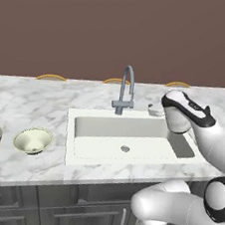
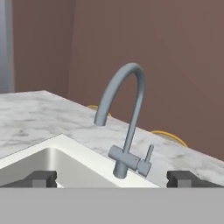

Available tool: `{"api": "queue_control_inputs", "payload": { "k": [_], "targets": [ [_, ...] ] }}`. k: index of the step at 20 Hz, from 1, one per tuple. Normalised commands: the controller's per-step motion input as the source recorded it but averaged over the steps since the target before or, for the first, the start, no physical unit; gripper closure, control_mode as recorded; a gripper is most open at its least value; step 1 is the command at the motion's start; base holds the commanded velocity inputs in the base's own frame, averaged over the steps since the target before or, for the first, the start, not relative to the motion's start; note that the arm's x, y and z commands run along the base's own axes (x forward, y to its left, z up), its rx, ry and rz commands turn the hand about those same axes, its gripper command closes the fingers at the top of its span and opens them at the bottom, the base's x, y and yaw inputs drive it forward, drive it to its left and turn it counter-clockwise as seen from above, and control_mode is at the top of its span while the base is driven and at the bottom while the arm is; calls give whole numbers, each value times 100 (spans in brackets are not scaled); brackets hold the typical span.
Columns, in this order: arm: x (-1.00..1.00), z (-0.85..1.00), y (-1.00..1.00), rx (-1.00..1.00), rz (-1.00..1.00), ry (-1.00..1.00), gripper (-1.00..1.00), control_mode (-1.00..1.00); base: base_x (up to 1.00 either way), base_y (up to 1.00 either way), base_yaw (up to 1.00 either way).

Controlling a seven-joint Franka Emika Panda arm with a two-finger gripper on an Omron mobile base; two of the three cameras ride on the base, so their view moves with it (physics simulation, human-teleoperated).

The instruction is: Rinse each bowl for a few seconds and place them down in the sink or on the counter.

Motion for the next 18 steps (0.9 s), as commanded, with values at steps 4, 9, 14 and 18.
{"api": "queue_control_inputs", "payload": {
  "k": [4, 9, 14, 18],
  "targets": [
    [28, -8, 0, 0, 6, -8, -100, -100, 0, 0, 0],
    [23, -15, 0, 0, 5, -7, -100, -100, 0, 0, 0],
    [21, -16, 0, 1, 4, -3, -100, -100, 0, 0, 0],
    [26, -12, 0, 3, 2, 0, -100, -100, 0, 0, 0]
  ]
}}
